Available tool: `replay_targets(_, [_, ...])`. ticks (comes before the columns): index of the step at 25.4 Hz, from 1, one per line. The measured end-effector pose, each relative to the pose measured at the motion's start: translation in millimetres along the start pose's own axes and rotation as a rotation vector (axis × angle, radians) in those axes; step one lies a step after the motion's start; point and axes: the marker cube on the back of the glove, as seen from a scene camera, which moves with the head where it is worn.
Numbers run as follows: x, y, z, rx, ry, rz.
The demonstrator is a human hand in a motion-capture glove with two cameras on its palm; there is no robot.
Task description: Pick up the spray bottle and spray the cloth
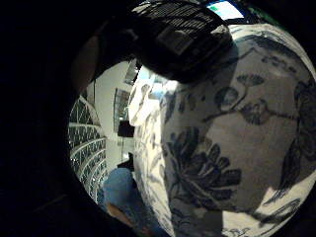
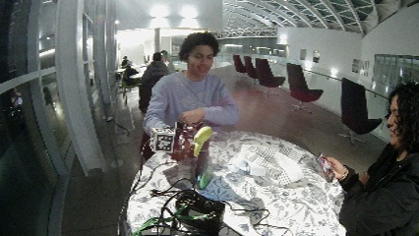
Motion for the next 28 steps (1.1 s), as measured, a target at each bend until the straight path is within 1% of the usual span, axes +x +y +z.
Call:
replay_targets(6, [14.2, -44.1, -3.2, 0.133, 0.119, 0.069])
replay_targets(10, [27.1, -72.0, 5.3, 0.177, 0.161, 0.102])
replay_targets(16, [43.3, -94.1, 20.0, 0.244, 0.195, 0.118])
replay_targets(20, [48.0, -102.3, 24.5, 0.268, 0.196, 0.098])
replay_targets(24, [46.5, -105.8, 22.3, 0.251, 0.165, 0.069])
replay_targets(26, [41.6, -104.3, 23.0, 0.197, 0.130, 0.052])
replay_targets(28, [31.1, -99.5, 27.6, 0.102, 0.090, 0.033])
